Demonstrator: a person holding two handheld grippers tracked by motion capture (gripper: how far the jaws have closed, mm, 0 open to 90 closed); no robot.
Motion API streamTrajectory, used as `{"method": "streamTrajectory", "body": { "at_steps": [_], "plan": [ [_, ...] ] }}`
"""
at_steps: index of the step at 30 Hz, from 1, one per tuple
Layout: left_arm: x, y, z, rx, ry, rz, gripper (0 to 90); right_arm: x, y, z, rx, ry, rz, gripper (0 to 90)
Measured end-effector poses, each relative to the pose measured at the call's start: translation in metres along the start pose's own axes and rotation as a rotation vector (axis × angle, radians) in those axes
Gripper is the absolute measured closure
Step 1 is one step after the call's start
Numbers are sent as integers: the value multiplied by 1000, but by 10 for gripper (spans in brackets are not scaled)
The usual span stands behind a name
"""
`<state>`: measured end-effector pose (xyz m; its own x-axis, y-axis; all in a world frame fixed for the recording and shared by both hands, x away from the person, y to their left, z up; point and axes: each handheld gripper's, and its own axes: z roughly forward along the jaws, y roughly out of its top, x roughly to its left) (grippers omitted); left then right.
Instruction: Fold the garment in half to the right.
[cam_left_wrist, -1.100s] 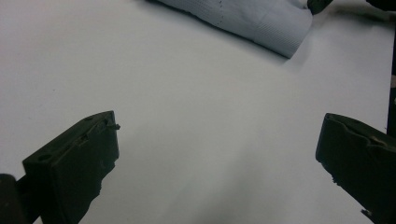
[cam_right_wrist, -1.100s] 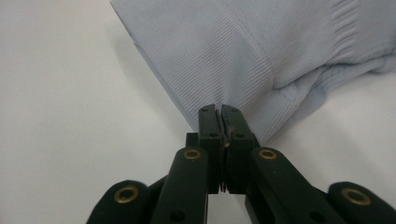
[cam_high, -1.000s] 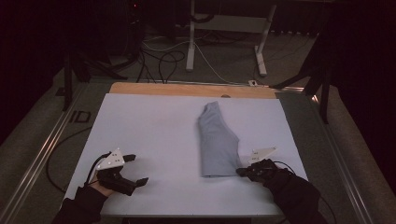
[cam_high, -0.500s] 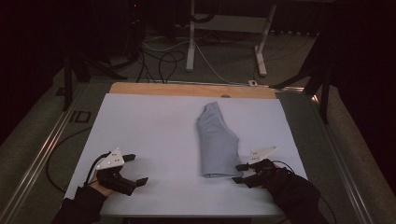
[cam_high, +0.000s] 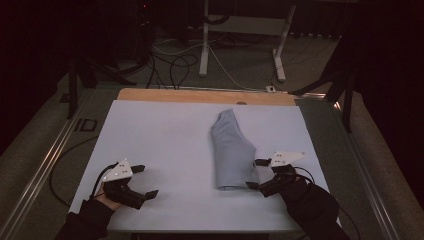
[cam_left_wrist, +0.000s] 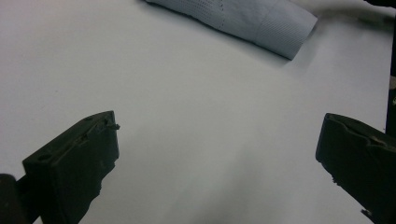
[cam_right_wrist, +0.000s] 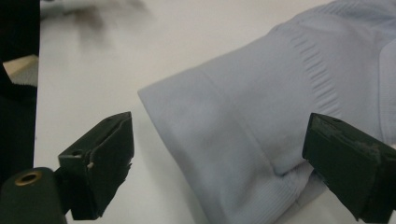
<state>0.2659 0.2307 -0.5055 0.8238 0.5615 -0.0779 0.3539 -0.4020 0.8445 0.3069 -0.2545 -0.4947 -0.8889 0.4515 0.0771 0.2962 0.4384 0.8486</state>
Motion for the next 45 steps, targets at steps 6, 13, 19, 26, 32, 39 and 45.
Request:
{"method": "streamTrajectory", "body": {
  "at_steps": [6,13,19,26,32,39,45],
  "plan": [
    [-1,0,-1,-4,0,0,4,-4,2,-2,-60,-66,48,87],
    [0,0,-3,-8,2,0,4,-4,-2,-7,-50,-128,61,86],
    [0,0,-4,-14,3,-2,4,-2,-10,-11,-38,-167,71,86],
    [0,0,-4,-12,9,4,4,-4,-21,-16,-23,-180,104,86],
    [-1,-1,-3,-12,7,6,4,-3,-34,-20,-16,-194,119,86],
    [-1,-2,-2,-2,9,13,4,-3,-43,-23,-12,-216,132,86],
    [-2,-4,0,1,11,16,4,4,-53,-29,-9,-236,141,86]
  ]
}}
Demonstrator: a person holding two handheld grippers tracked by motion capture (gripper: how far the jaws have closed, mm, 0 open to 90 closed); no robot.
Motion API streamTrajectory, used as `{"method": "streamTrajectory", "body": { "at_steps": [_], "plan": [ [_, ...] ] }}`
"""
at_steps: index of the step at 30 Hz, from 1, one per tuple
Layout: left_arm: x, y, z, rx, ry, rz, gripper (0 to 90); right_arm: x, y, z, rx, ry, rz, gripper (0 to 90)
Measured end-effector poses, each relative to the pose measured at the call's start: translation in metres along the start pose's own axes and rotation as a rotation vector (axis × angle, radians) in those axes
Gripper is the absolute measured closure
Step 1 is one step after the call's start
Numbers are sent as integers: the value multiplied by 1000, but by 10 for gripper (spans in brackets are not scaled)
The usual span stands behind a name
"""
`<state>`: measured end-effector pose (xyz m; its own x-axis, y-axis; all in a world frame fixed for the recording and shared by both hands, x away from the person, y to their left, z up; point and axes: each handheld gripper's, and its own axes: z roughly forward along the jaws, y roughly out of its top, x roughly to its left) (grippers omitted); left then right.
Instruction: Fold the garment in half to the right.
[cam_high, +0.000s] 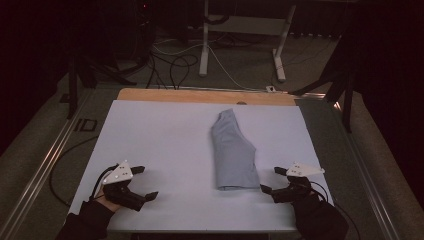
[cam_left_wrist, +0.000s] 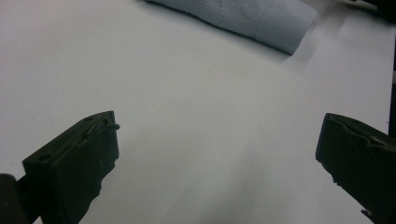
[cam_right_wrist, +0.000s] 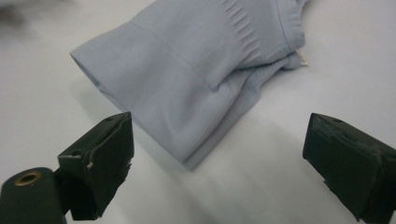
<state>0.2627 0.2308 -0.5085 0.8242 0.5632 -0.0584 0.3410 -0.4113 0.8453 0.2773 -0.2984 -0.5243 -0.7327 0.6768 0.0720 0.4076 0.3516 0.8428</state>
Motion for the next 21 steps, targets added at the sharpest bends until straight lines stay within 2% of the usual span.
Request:
{"method": "streamTrajectory", "body": {
  "at_steps": [5,10,15,21],
  "plan": [
    [-1,-1,1,1,7,6,4,-1,-5,-2,7,-21,42,87],
    [1,-2,2,1,17,3,4,-5,-3,4,11,-55,33,87],
    [1,-3,3,6,19,3,4,-7,-1,11,22,-49,30,87],
    [1,-3,2,-1,21,3,4,-6,-1,8,15,-47,32,87]
  ]
}}
